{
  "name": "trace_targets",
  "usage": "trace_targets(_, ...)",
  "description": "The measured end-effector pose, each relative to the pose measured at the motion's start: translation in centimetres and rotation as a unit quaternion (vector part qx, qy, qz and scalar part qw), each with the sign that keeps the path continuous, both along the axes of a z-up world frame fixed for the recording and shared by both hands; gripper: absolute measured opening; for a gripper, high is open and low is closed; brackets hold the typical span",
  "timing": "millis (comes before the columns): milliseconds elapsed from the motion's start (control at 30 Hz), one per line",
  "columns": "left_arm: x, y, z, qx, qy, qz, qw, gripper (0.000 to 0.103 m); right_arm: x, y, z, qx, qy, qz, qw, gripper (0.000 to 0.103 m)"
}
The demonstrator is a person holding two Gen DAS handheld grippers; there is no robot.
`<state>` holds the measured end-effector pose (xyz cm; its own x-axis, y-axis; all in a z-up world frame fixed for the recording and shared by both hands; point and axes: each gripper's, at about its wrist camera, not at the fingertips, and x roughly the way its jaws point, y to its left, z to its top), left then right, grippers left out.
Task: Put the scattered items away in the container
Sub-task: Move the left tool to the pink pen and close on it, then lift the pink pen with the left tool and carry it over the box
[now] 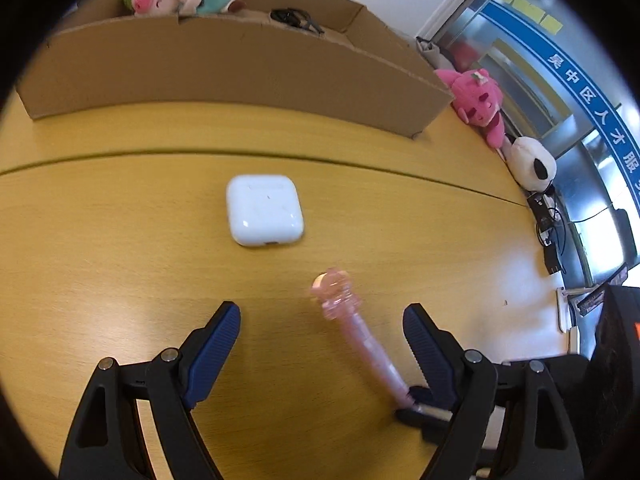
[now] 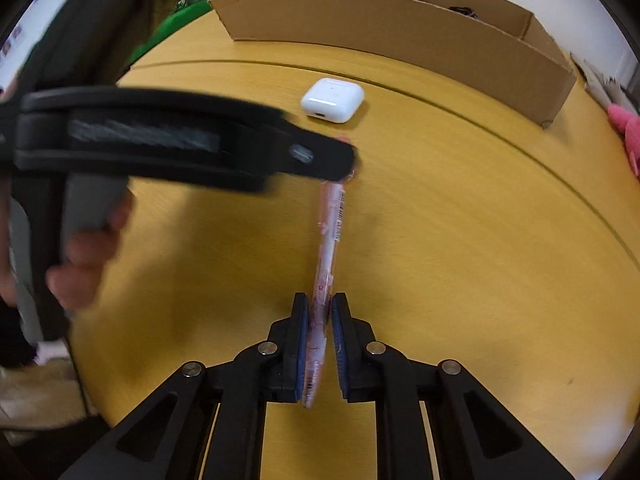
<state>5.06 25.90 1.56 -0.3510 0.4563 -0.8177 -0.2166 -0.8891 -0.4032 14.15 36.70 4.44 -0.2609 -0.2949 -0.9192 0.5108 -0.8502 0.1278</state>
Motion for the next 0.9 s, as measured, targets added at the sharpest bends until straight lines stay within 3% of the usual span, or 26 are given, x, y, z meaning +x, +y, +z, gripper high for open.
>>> trace_targets(133,-0.6,0.9,-0.1,0.027,-0.01,0.011,0.9995,0.079,0.3,0.5,0.1,-0.021,-0.008,-0.012,1.0,0.011)
trace_targets(233,-0.4,2.2,-0.1,0.005,-0.006,0.001,1.0,0.069,0.9,0.6,0.1,-0.032,-0.01,-0.009,0.999,0.011)
trace_targets(333,0.0,2.9,-0.2,-0.016,0.0,0.0,0.9999,0.055,1.4,0.7,0.3,-0.033,-0.006,-0.005,0.999,0.012)
trace_targets(400,-0.1,2.5,-0.3,-0.014,-0.005,0.005,0.9999,0.031,1.6,0.8,0.3,-0.036,-0.005,-0.003,0.999,0.013)
trace_targets(467,-0.2,1.8,-0.5,-0.004,-0.012,0.014,0.9998,0.023,1.8,1.0,0.4,-0.04,-0.003,-0.002,0.999,0.014)
trace_targets(700,-0.1,1.7,-0.3,-0.004,-0.013,0.01,0.9999,0.022,2.7,1.2,0.7,-0.048,-0.001,0.012,0.999,0.015)
trace_targets(900,-0.2,1.5,1.6,0.005,0.009,0.009,0.9999,0.022,3.2,2.1,1.8,-0.07,0.01,0.003,0.997,0.015)
